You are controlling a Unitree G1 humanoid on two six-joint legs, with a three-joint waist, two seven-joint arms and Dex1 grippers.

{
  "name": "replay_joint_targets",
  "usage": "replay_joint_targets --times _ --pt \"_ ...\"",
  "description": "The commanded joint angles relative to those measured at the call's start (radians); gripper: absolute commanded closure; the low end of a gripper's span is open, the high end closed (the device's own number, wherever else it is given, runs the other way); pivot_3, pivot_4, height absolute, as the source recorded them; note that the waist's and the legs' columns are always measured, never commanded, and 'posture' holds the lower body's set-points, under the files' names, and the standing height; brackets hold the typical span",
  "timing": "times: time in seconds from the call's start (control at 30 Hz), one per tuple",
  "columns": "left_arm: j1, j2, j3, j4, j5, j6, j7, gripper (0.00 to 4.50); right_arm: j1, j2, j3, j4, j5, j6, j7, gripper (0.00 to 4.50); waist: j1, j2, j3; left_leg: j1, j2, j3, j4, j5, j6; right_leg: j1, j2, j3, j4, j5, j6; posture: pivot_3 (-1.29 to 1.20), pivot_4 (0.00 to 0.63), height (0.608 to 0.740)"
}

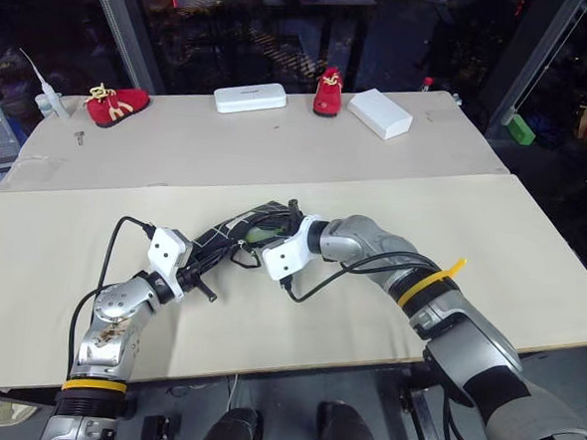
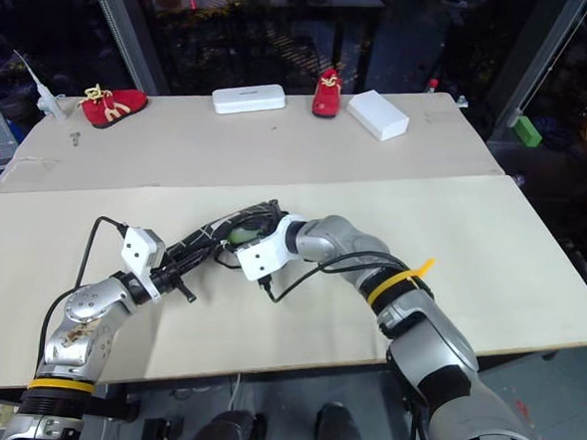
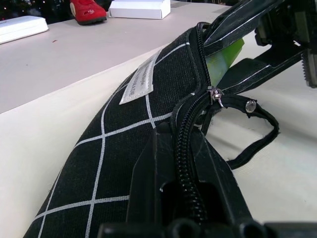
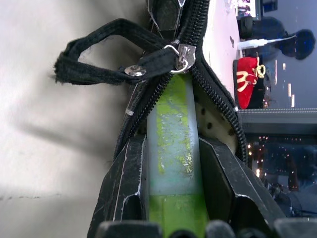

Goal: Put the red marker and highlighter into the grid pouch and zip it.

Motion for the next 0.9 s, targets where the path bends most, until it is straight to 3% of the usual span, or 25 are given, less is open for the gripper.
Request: replay_joint_targets --times 0.03,0.2,0.33,0.43,0.5,0.57,0.63,0.7,0.77,0.9 --pt "-0.011 -0.003 -0.001 -0.048 -0.009 -0.009 0.000 4.50 -0.043 0.023 -0.018 0.036 0.025 -0.045 -0.033 2.15 -0.003 0.000 0.000 0.000 0.000 0.000 0.000 0.000 0.000 0.000 0.000 0.000 0.000 0.000 0.000 0.00 0.150 0.740" --pt "-0.010 -0.005 0.000 -0.047 -0.011 -0.008 0.001 4.50 -0.087 -0.015 -0.043 0.116 0.008 -0.064 -0.112 0.42 -0.006 0.000 0.000 0.000 0.000 0.000 0.000 0.000 0.000 0.000 0.000 0.001 0.000 0.000 0.000 0.00 0.150 0.740" --pt "-0.021 -0.008 0.003 -0.040 -0.014 -0.005 0.001 4.50 -0.107 -0.077 -0.088 0.150 0.063 -0.092 -0.108 0.42 -0.006 0.000 0.000 0.000 0.000 0.000 0.000 0.000 0.000 0.000 0.000 0.001 0.000 0.000 0.000 0.00 0.150 0.740" --pt "-0.025 -0.010 0.004 -0.035 -0.015 -0.006 0.000 4.50 -0.066 -0.115 -0.199 0.087 0.299 -0.083 0.069 0.42 -0.005 0.000 0.000 0.000 0.000 0.000 0.000 0.000 0.000 0.000 0.000 0.001 0.000 0.000 0.000 0.00 0.150 0.740" --pt "-0.025 -0.011 0.004 -0.034 -0.016 -0.006 0.000 4.50 0.010 -0.134 -0.282 -0.058 0.554 0.060 0.295 0.42 -0.004 0.000 0.000 0.000 0.000 0.000 0.000 0.000 0.000 0.001 0.000 0.001 -0.001 0.000 0.000 0.00 0.150 0.740" --pt "-0.025 -0.011 0.004 -0.032 -0.015 -0.007 -0.001 4.50 0.104 -0.184 -0.339 -0.265 0.781 0.337 0.504 0.42 -0.004 0.000 0.000 0.000 0.001 -0.001 0.000 -0.001 0.001 0.002 0.000 0.000 -0.002 0.000 0.000 0.00 0.150 0.740" --pt "-0.026 -0.011 0.005 -0.028 -0.015 -0.008 -0.003 4.50 0.181 -0.240 -0.384 -0.451 0.958 0.616 0.610 0.42 0.000 0.000 0.000 0.000 0.001 -0.001 0.000 -0.002 0.003 0.003 0.000 0.000 -0.003 0.000 0.000 0.00 0.150 0.740" --pt "-0.025 -0.011 0.005 -0.024 -0.014 -0.010 -0.005 4.50 0.233 -0.266 -0.422 -0.580 1.088 0.853 0.624 0.42 0.002 0.000 0.000 -0.001 0.001 -0.001 0.000 -0.002 0.003 0.002 -0.001 0.000 -0.003 0.000 0.000 0.00 0.150 0.740" --pt "-0.026 -0.009 0.005 -0.020 -0.014 -0.011 -0.008 4.50 0.278 -0.270 -0.442 -0.666 1.149 0.975 0.609 0.42 -0.002 0.000 0.000 -0.001 0.001 0.000 0.000 -0.002 0.003 0.001 -0.002 0.002 -0.003 0.000 0.000 0.00 0.150 0.740" --pt "-0.043 -0.009 0.005 -0.001 -0.013 -0.015 -0.013 4.50 0.346 -0.191 -0.391 -0.748 1.124 1.184 0.446 0.42 0.000 0.000 0.000 0.001 0.002 0.000 0.000 -0.002 0.003 0.002 -0.001 0.002 -0.001 0.000 0.000 0.00 0.150 0.740"
